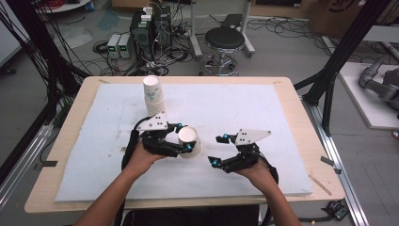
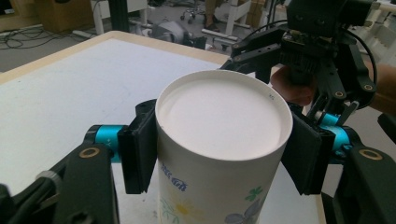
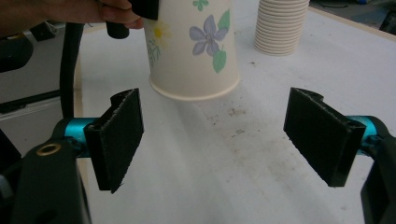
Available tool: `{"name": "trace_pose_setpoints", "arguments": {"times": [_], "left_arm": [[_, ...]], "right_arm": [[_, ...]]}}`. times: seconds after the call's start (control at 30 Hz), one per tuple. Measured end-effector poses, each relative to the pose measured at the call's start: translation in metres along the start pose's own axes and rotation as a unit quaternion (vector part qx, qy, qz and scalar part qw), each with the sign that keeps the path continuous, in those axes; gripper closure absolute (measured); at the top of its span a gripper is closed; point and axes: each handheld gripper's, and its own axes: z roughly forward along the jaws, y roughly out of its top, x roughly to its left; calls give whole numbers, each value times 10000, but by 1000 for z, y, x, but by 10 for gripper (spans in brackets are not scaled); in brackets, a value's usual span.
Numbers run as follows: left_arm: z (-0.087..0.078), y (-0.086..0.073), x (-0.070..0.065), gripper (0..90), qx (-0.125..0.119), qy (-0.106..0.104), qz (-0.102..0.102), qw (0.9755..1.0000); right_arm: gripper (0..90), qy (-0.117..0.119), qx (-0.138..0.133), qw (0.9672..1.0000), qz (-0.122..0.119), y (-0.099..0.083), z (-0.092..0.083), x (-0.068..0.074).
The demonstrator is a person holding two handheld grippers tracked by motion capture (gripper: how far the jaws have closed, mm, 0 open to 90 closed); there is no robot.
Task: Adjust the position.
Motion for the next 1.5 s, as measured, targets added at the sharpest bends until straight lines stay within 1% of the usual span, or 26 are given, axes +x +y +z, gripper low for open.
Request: {"name": "trace_pose_setpoints", "arguments": {"times": [0.13,0.23,0.27,0.3,0.33,0.37,0.5,0.53,0.67,0.73,0.83,0.87,1.03,1.07,1.1,1.13,1.17,1.2,1.23,1.27,1.33,1.37,1.4,1.43,1.47,1.5], "left_arm": [[9,1,-5,355,-5,-187,39,9998],[11,2,-7,355,-11,-273,62,9996],[14,2,-9,355,-25,-371,84,9993],[14,2,-9,355,-25,-371,84,9993],[17,3,-11,355,-41,-478,89,9988],[17,3,-11,355,-41,-478,89,9988],[24,3,-15,355,-47,-678,127,9976],[27,3,-17,355,-74,-778,111,9969],[29,3,-18,355,-145,-887,102,9959],[31,3,-19,355,-222,-960,37,9951],[31,3,-19,355,-239,-986,38,9948],[31,3,-19,355,-239,-1001,34,9947],[31,3,-19,355,-271,-1018,43,9944],[31,3,-19,354,-274,-1014,35,9945],[31,3,-19,354,-276,-1015,23,9945],[31,3,-20,351,-270,-1003,33,9946],[31,4,-20,336,-260,-935,77,9952],[31,4,-21,176,-232,-814,73,9964],[31,5,-20,176,-170,-723,20,9972],[30,5,-20,137,-120,-676,-21,9976],[26,6,-17,138,29,-619,-10,9981],[26,6,-17,138,29,-619,-10,9981],[24,7,-16,138,91,-631,9,9980],[22,8,-15,138,262,-619,90,9977],[21,9,-14,138,359,-600,136,9975],[21,9,-14,138,359,-600,136,9975]], "right_arm": [[202,39,-15,10000,-22,1,3,1],[202,75,-10,10000,-36,1,4,2],[202,131,-9,9999,-50,2,6,3],[202,131,-9,9999,-50,2,6,3],[202,168,0,9998,-88,2,8,4],[202,216,5,9997,-79,2,10,4],[203,293,-5,9995,-93,2,13,6],[203,368,-38,9993,-108,2,15,7],[203,472,-112,9988,-43,1,16,8],[205,506,-88,9987,-34,0,17,8],[222,527,-128,9985,-74,-2,18,8],[274,655,-150,9977,-66,-3,18,8],[300,734,-156,9972,-23,-4,17,7],[325,716,-173,9973,-73,-4,17,7],[325,716,-173,9973,-73,-4,17,7],[333,732,-171,9971,-75,-3,17,7],[342,729,-164,9972,-88,-3,17,7],[355,712,-125,9973,-99,-3,16,7],[355,712,-125,9973,-99,-3,16,7],[359,707,-81,9974,-99,-3,15,7],[366,664,49,9976,-188,-3,13,5],[366,636,107,9977,-211,-2,13,4],[365,625,173,9977,-195,-2,12,4],[364,609,209,9977,-214,-2,11,3],[364,608,280,9974,-255,-1,11,3],[362,562,354,9974,-287,-1,10,3]]}}
